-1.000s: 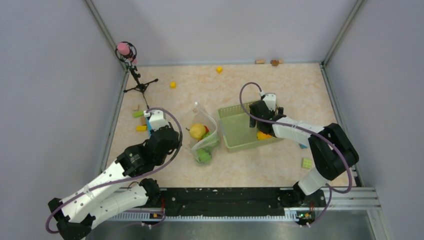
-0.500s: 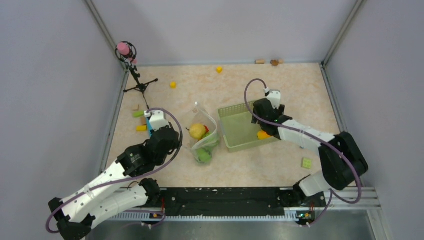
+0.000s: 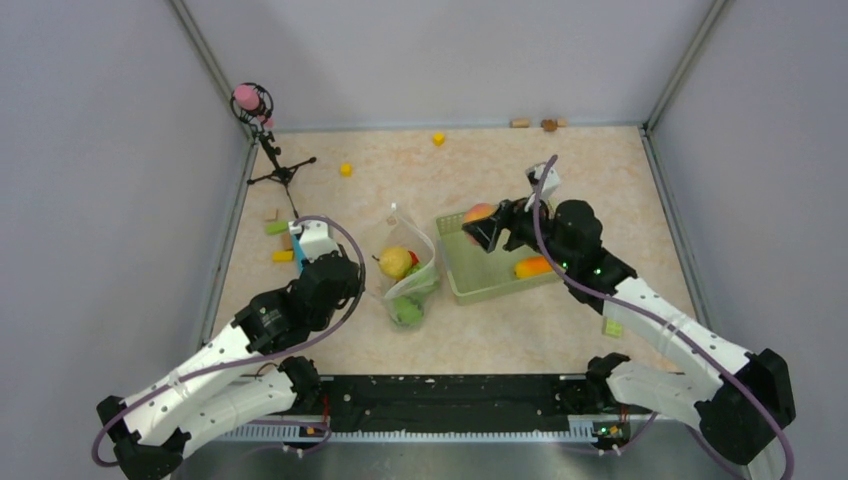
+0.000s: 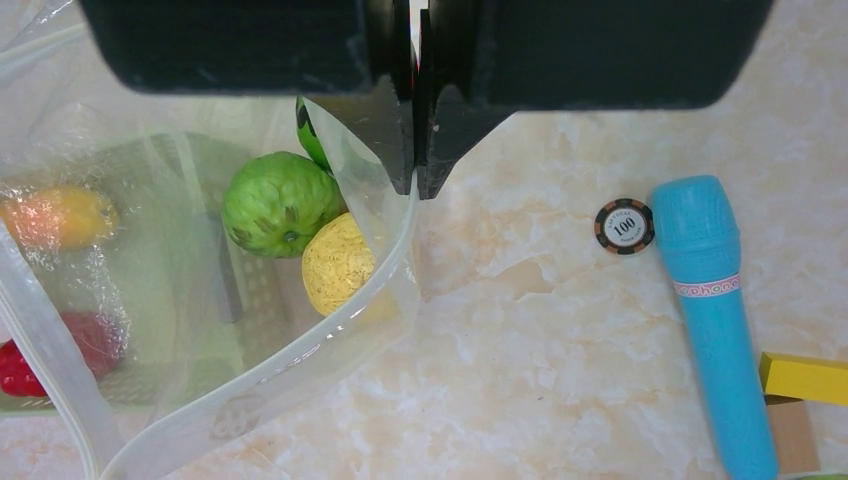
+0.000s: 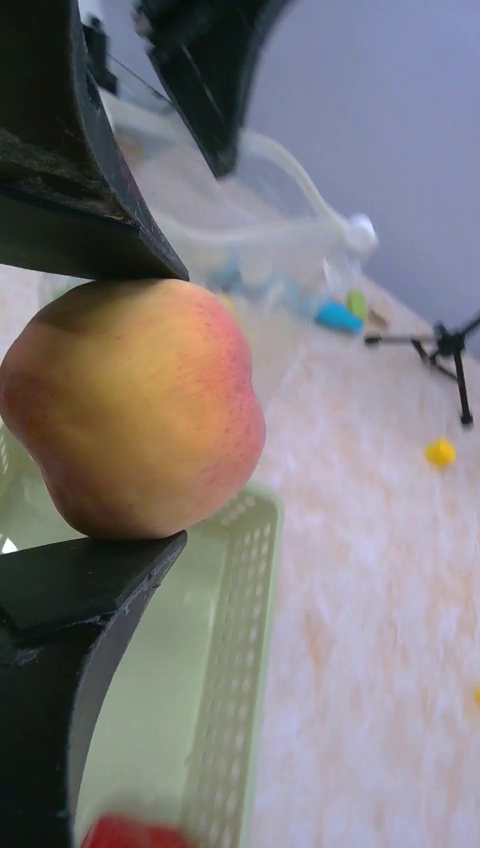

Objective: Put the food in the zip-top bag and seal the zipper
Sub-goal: Place the fake fruit in the zipper food storage bag.

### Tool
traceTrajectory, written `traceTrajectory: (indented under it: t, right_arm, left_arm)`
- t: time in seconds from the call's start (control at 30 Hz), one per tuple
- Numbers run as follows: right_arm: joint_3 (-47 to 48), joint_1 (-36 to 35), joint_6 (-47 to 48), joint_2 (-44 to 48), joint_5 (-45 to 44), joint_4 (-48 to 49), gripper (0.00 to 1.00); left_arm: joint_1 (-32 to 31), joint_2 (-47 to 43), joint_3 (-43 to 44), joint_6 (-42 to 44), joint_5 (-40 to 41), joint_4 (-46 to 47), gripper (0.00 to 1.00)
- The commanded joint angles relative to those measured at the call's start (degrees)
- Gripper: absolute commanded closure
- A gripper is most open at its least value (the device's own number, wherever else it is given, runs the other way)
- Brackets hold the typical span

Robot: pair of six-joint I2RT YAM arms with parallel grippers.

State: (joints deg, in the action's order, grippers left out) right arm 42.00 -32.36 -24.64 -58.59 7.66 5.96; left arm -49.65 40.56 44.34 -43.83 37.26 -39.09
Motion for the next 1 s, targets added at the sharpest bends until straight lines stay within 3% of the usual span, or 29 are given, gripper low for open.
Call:
traceTrajectory:
  t: [0.0, 0.33, 0.63, 0.97]
  right_arm:
    - [3.44, -7.71, 1.66, -0.1, 12.22, 7.67, 0.37]
    - [13.55, -20.81, 10.11, -8.98, 9.71, 12.74, 0.36]
    - [23.16, -25.63, 13.76, -20.97, 3.0, 4.81, 0.35]
    - [23.63, -27.1, 13.81, -21.39, -2.37, 0.61, 0.17]
  left_arm:
    - [-0.27, -0.98, -0.8, 0.6, -0.11, 3.0, 1.0]
    - [-0.27, -1.41, -1.52, 1.66, -1.72, 4.59, 1.0]
    - [-0.27, -2.52, -2.24, 2.27, -4.14, 6.14, 1.0]
    - [-0.27, -4.76, -2.5, 2.05, -3.87, 5.7, 1.0]
